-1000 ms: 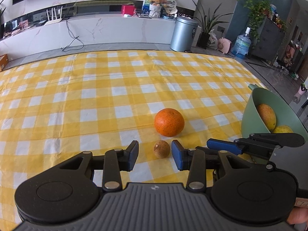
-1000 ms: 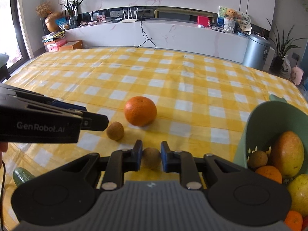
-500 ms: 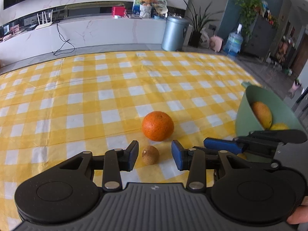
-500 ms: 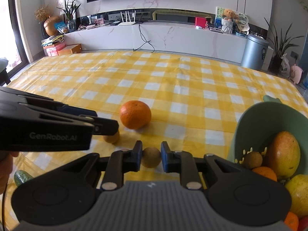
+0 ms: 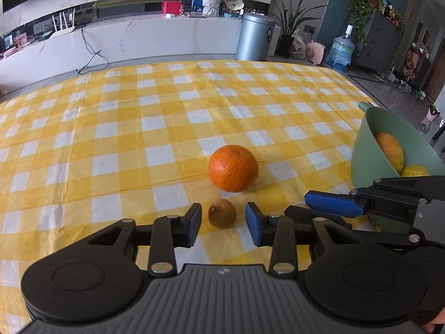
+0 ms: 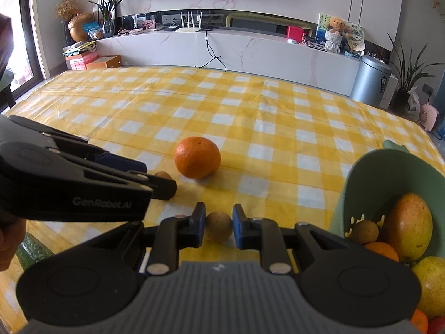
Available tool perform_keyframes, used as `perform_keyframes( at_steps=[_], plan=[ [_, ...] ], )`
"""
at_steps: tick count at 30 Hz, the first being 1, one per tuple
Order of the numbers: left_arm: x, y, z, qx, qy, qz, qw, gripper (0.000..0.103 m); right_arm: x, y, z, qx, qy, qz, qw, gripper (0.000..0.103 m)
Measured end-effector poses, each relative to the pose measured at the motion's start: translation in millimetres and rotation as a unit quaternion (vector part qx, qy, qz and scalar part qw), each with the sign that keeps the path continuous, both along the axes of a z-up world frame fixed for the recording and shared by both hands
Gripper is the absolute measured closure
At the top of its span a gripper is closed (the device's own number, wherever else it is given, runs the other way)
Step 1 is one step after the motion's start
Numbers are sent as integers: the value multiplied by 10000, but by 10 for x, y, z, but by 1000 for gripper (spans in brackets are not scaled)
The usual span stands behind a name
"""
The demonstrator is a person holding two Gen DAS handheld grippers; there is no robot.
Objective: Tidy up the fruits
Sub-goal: 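Close the left gripper on the last longan while the right holds its longan, then carry both longans in both grippers over the colander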
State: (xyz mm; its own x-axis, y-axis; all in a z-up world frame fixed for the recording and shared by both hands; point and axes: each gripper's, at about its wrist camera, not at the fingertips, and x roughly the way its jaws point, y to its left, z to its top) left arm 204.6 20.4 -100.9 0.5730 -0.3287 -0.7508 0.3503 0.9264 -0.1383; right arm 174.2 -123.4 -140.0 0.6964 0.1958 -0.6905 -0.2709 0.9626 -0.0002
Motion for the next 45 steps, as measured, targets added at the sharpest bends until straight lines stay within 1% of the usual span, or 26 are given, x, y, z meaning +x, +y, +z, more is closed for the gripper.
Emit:
perform_keyframes(
  at_steps=[2, 5, 9, 12, 15, 18, 20, 24, 29, 35, 40, 45],
  plan=[
    [11, 8, -32, -2, 49, 35, 10000, 68, -1, 1, 1, -8, -2, 2, 10000, 86],
    [2, 1, -64, 12, 64, -1, 10000, 74, -3, -3, 0, 6, 11, -12, 10000, 85],
    [-17, 1, -67, -9, 21, -8, 10000, 77, -6, -9, 2, 2, 30, -12, 10000, 85],
    [-39, -1, -66, 11, 10, -2, 10000, 77, -27, -7, 3, -10, 59, 7, 10000, 84],
    [-72, 9, -58, 16, 20, 61, 10000, 77, -42, 20, -27, -64, 168, 42, 9998, 77],
    [-122, 11, -46, 41, 27, 84, 10000, 77, -60, 29, -89, -123, 346, 61, 9993, 77],
    [-154, 23, -29, 44, 34, 128, 9999, 77, -77, 23, -106, -70, 407, 79, 9991, 81],
    [-231, 62, 60, 2, 19, 253, 9997, 77, -83, 28, -102, -81, 382, 80, 9992, 81],
    [-384, 119, 241, -11, -65, 418, 9991, 77, -149, 50, -37, -22, 267, 177, 9995, 81],
    [-567, 188, 470, -220, -139, 693, 9973, 77, -282, 70, 80, 35, 80, 337, 9994, 81],
    [-701, 94, 621, -218, -280, 706, 9969, 77, -457, -2, 238, 78, -156, 374, 9991, 81],
    [-807, -85, 752, -253, -414, 557, 9973, 77, -629, -173, 422, 168, -392, 256, 9988, 81]
  ],
)
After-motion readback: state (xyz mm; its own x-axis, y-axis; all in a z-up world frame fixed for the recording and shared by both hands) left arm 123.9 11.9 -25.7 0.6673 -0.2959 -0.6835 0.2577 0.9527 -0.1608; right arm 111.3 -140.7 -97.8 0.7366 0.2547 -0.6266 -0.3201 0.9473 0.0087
